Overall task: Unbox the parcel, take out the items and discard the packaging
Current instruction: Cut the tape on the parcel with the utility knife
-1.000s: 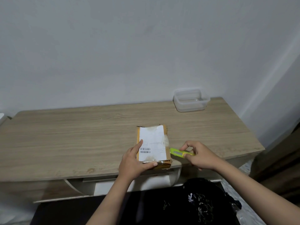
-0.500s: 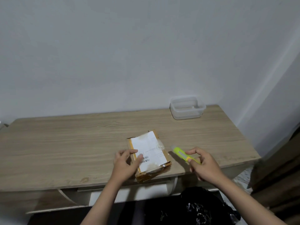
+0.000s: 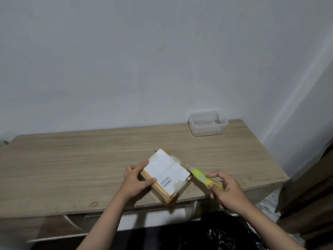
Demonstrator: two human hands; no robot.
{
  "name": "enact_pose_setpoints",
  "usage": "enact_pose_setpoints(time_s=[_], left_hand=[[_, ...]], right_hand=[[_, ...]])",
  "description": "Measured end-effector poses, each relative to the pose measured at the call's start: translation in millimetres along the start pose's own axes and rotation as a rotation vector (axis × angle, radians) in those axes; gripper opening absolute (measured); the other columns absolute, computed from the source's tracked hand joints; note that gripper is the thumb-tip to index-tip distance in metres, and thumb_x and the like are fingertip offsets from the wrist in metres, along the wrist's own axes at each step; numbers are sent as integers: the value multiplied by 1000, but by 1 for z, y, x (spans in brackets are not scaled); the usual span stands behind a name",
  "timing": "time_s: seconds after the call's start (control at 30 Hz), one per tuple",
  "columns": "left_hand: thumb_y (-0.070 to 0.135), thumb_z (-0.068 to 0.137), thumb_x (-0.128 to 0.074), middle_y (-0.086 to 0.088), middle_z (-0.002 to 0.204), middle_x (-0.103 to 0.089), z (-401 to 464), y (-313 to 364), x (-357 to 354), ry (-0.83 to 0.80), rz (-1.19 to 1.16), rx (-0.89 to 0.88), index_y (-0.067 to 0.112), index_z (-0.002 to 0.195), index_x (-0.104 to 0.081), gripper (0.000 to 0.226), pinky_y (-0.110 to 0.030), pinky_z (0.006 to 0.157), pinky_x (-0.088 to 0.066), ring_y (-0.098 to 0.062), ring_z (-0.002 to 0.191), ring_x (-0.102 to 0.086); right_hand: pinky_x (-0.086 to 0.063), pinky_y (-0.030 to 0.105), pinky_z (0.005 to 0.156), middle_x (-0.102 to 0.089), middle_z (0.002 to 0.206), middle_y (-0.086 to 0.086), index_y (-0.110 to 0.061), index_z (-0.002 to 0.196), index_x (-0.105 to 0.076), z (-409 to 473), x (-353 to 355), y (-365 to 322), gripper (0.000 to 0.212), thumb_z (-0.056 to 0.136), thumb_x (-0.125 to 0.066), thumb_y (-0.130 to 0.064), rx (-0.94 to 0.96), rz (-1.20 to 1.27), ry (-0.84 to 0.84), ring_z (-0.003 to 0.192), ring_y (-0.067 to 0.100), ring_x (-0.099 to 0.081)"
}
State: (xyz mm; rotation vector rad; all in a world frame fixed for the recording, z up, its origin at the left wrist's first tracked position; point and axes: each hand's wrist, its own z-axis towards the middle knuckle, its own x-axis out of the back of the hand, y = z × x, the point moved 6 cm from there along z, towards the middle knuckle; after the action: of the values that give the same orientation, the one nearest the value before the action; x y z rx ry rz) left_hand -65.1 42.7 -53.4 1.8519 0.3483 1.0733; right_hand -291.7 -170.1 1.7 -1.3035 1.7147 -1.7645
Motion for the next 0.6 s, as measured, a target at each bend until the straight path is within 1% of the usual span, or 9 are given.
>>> enact_pose_setpoints(time_s=[0.07, 0.13, 0.23, 0.27, 0.33, 0.37, 0.4, 0.43, 0.6], left_hand=[[74, 37, -68, 1, 104, -36, -11, -2, -3, 79, 61, 38, 47, 129, -44, 99, -26, 105, -32, -16, 111, -38], [82, 34, -63, 1, 102, -37, -22, 2, -5, 136, 170, 49, 47, 138, -30, 115, -31, 98, -41, -16, 106, -43], [81, 31, -65, 3, 103, -37, -30, 8, -11, 96, 230, 44, 49, 142, -12, 128, -32, 89, -46, -16, 103, -50], [80, 32, -68, 3, 105, -36, -30, 9, -14, 68, 232, 32, 51, 142, -7, 129, -32, 92, -46, -16, 104, -51], [80, 32, -70, -1, 126, -31, -28, 9, -20, -24, 270, -3, 53, 142, 1, 134, -38, 102, -41, -18, 124, -42], [82, 31, -70, -4, 140, -22, -26, 8, -24, -80, 288, -33, 54, 141, 4, 135, -41, 108, -35, -20, 136, -29], [83, 31, -70, -5, 149, -11, -25, 9, -29, -121, 298, -64, 54, 140, 6, 136, -43, 112, -30, -19, 142, -16], [84, 30, -69, -4, 153, -6, -24, 8, -32, -136, 300, -82, 55, 139, 6, 136, -44, 114, -27, -19, 144, -9], [91, 27, -58, -1, 152, -20, -24, 7, -39, -23, 272, -52, 50, 143, -1, 136, -41, 112, -29, -21, 139, -24]], right_hand=[[-33, 18, 32, -59, 48, 5, -22, 94, -60, 1, -1, -1, 20, 89, -55, -3, -3, -12, 9, 27, 17, -40], [-33, 18, 32, -59, 48, 4, -22, 95, -60, 3, -3, -2, 20, 89, -55, -4, -2, -32, 14, 27, 17, -40], [-33, 19, 32, -60, 49, 4, -22, 96, -60, 6, -8, -3, 19, 89, -55, -5, 2, -56, 13, 28, 17, -42], [-34, 19, 33, -60, 49, 4, -23, 96, -60, 7, -9, -3, 19, 89, -55, -5, 2, -60, 14, 29, 17, -43], [-35, 19, 33, -60, 49, 3, -24, 96, -59, 7, -10, -6, 19, 89, -55, -6, 6, -76, 20, 30, 16, -45], [-36, 19, 34, -61, 49, 3, -24, 96, -59, 7, -10, -7, 20, 89, -55, -7, 11, -87, 30, 31, 16, -46], [-37, 20, 35, -61, 51, 4, -26, 96, -59, 8, -8, -7, 21, 89, -55, -7, 18, -105, 47, 31, 15, -47], [-38, 20, 37, -62, 53, 5, -27, 95, -59, 8, -6, -7, 22, 88, -56, -7, 26, -136, 72, 32, 13, -47], [-45, 29, 48, -65, 64, 14, -33, 93, -60, 11, 6, -5, 23, 84, -57, -11, 36, -269, 152, 42, 17, -51]])
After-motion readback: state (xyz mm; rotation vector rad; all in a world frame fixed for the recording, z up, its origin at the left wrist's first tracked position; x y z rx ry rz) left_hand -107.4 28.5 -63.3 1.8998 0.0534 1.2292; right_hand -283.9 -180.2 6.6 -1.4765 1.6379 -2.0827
